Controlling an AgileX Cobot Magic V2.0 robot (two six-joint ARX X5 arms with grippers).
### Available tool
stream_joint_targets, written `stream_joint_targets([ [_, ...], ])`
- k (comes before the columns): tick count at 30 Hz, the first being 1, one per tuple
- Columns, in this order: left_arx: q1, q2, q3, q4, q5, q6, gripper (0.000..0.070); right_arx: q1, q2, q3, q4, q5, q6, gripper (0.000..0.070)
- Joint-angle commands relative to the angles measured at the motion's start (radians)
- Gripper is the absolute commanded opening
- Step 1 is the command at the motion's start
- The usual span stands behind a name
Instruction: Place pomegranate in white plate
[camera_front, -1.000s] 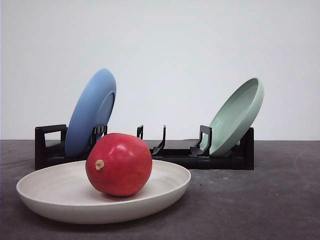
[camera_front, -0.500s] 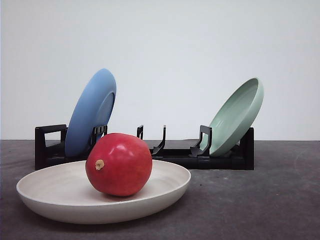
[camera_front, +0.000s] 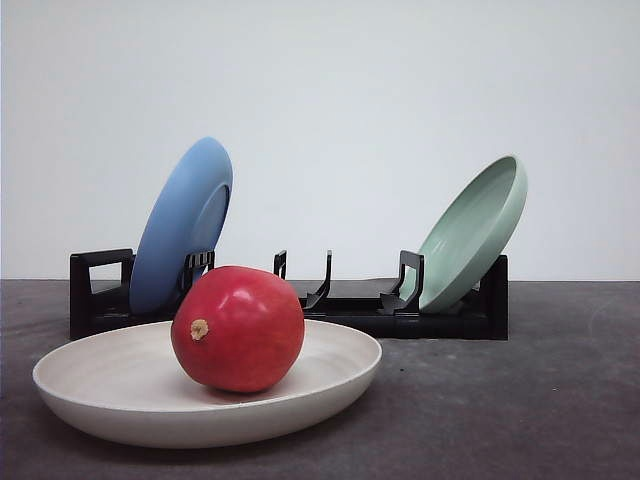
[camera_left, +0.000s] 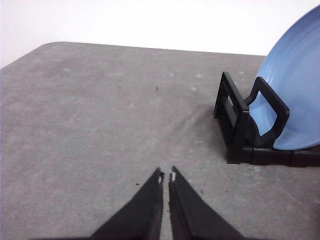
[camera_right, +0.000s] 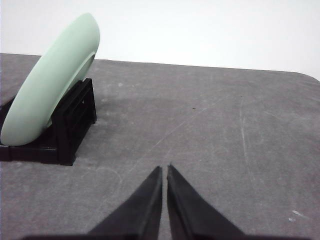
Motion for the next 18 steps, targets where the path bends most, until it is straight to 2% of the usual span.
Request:
stream_joint_targets([
  [1, 0.003, 0.0, -0.011, 0.0, -0.002, -0.001, 0.0, -0.001, 0.0, -0.005, 0.011, -0.002, 0.004, 0.0013],
  [18, 0.003, 0.0, -0.011, 0.0, -0.002, -0.001, 0.0, -0.001, 0.0, -0.005, 0.011, -0.002, 0.004, 0.0013],
])
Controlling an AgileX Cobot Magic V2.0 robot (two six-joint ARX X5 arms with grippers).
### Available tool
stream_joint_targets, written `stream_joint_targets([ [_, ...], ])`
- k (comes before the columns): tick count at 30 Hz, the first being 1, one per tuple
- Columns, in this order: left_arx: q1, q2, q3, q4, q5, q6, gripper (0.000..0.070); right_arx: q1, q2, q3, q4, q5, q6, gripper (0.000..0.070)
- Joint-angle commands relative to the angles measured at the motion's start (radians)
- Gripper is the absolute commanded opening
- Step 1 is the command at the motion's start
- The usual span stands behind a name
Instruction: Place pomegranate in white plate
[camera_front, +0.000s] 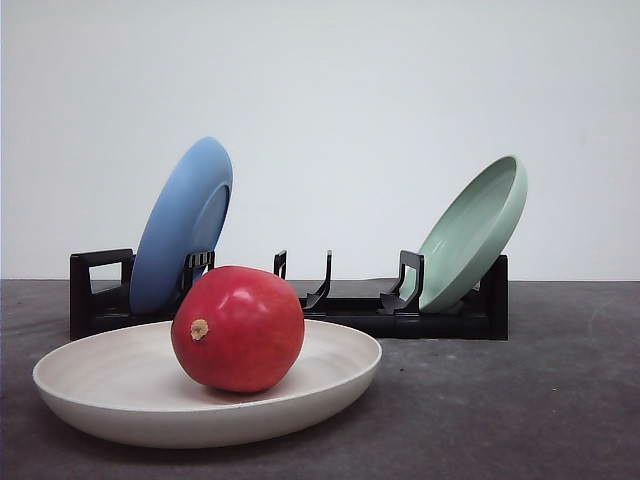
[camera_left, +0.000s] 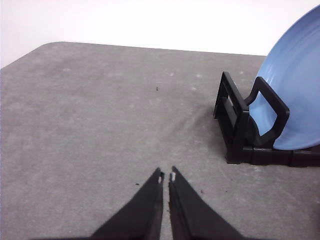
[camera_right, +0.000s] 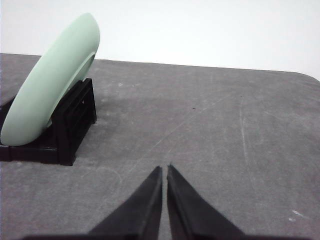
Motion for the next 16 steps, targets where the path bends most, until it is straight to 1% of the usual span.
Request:
stream_joint_targets([
  [1, 0.003, 0.0, -0.011, 0.0, -0.002, -0.001, 0.0, -0.001, 0.0, -0.005, 0.011, -0.002, 0.004, 0.0013],
  [16, 0.003, 0.0, -0.011, 0.0, -0.002, -0.001, 0.0, -0.001, 0.0, -0.005, 0.011, -0.002, 0.004, 0.0013],
])
